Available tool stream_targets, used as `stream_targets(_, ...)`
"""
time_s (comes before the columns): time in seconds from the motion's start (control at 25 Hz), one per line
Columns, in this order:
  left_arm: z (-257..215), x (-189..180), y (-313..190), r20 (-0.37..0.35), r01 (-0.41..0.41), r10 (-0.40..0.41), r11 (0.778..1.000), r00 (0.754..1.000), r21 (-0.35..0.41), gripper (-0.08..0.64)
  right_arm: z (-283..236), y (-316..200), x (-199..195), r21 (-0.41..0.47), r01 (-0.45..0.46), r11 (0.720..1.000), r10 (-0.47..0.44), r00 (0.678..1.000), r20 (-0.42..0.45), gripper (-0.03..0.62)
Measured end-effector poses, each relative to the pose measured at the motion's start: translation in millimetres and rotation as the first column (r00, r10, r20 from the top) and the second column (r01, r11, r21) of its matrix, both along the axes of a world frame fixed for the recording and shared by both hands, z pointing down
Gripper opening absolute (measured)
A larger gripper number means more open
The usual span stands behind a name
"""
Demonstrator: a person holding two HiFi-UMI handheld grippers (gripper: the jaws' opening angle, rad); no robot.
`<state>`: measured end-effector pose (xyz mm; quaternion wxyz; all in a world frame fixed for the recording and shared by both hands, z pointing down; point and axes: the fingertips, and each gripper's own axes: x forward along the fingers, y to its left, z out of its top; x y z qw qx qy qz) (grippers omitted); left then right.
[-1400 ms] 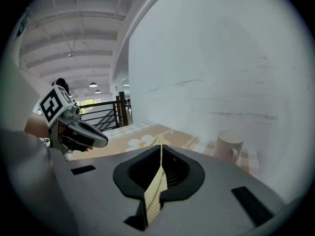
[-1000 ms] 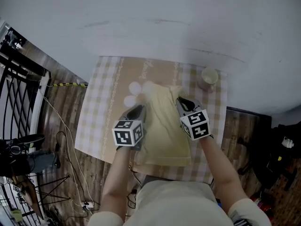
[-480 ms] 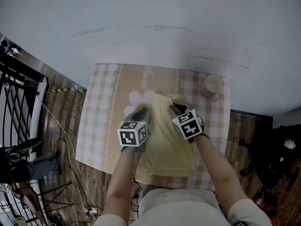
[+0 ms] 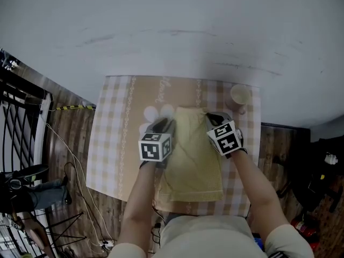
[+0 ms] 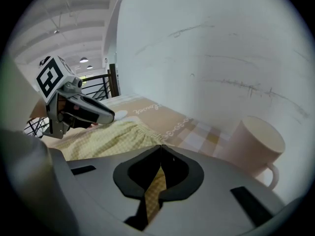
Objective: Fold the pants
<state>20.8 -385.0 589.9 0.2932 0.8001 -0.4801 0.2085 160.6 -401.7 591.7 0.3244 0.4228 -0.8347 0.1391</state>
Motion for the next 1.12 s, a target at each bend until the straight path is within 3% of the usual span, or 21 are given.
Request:
stream_targets(0.32, 18.6, 17.4, -13.1, 0.067, -0.067, 0.069, 0.997, 0.995, -0.036, 0.097, 17.9, -3.7, 16.5, -0.081, -0.029, 0.996, 0.028, 1.000, -0.009, 0.011)
stream_targets(0.4, 21.9, 18.9, -12.9, 0.061, -0.068, 0.071, 0.996, 0.996, -0.053, 0.100, 25.2, -3.8, 17.4, -0.115, -0.040, 0.993, 0.040, 0.999, -0.002, 0.074)
stream_targets(0.52, 31.8, 23.6, -7.8, 0.064, -0.088, 0.094, 0.991, 0.993, -0.099, 0.105, 30.2, -3.8, 18.8, -0.145, -0.050, 0.988, 0.051, 0.999, 0.003, 0.086)
stream_targets(0.6, 35.2, 26.4, -4.8, 0.079, -0.103, 0.113, 0.988, 0.990, -0.117, 0.104, 30.9, -2.6, 16.3, -0.152, -0.045, 0.987, 0.045, 0.999, -0.003, 0.083)
stream_targets(0.72, 34.6, 28.3, -3.2, 0.069, -0.099, 0.110, 0.985, 0.992, -0.145, 0.062, 31.6, 1.9, 10.0, -0.166, -0.035, 0.985, 0.034, 0.999, -0.006, 0.024)
stream_targets(0.88, 22.1, 22.8, -1.2, 0.085, -0.061, 0.068, 0.994, 0.994, -0.086, 0.020, 22.2, 10.5, 11.4, -0.147, -0.037, 0.988, 0.036, 0.999, -0.010, 0.015)
stream_targets(1.12, -13.2, 9.4, 23.8, 0.030, -0.009, 0.010, 1.000, 0.999, -0.013, 0.015, -19.9, 29.3, 8.5, -0.052, -0.015, 0.999, 0.020, 0.994, 0.107, 0.014)
